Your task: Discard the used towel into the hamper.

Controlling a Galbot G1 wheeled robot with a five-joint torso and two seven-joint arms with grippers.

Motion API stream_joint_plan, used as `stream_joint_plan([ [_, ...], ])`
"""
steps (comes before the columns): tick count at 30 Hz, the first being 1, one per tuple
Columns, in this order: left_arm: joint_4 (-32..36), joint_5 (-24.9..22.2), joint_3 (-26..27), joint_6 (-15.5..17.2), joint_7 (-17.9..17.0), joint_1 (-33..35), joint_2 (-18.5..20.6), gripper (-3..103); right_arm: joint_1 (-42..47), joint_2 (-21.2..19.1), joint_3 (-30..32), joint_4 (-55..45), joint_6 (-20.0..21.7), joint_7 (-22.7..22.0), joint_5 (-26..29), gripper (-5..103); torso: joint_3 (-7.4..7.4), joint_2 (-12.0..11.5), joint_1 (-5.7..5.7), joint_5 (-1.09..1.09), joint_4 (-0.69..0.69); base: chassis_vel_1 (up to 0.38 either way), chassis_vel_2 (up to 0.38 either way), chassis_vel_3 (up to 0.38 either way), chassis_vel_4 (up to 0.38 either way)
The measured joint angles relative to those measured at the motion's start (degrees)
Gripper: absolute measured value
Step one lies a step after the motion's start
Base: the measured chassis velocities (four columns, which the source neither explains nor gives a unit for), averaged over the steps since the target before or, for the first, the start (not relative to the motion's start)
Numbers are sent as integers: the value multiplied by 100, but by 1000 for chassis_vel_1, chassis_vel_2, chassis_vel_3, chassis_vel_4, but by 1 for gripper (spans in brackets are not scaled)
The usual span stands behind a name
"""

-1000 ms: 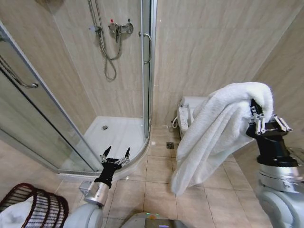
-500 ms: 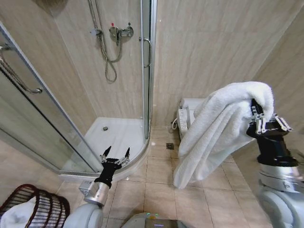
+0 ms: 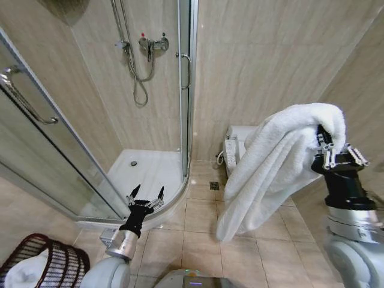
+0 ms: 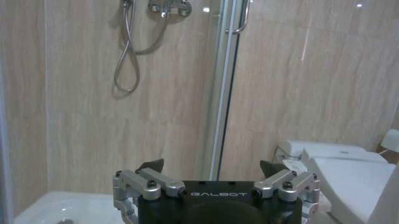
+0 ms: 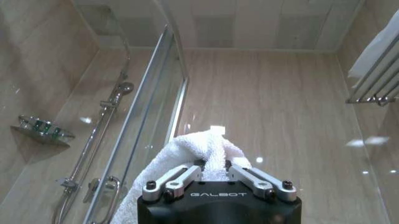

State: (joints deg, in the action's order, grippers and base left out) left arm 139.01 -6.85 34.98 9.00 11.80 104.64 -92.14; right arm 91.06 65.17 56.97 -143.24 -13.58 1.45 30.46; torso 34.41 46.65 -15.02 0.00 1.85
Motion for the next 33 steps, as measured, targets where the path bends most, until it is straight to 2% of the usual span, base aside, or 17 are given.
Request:
stream_joint_plan([
  [22, 0, 0, 0, 0, 0, 0, 0, 100, -8, -14, -17, 0, -18, 41, 6, 8, 357, 627, -271, 0, 0, 0, 0, 0, 0],
  [33, 0, 0, 0, 0, 0, 0, 0, 100, -19, -15, -6, 0, -35, 41, 15, 8, 475, 841, -366, 0, -1, 0, 0, 0, 0],
])
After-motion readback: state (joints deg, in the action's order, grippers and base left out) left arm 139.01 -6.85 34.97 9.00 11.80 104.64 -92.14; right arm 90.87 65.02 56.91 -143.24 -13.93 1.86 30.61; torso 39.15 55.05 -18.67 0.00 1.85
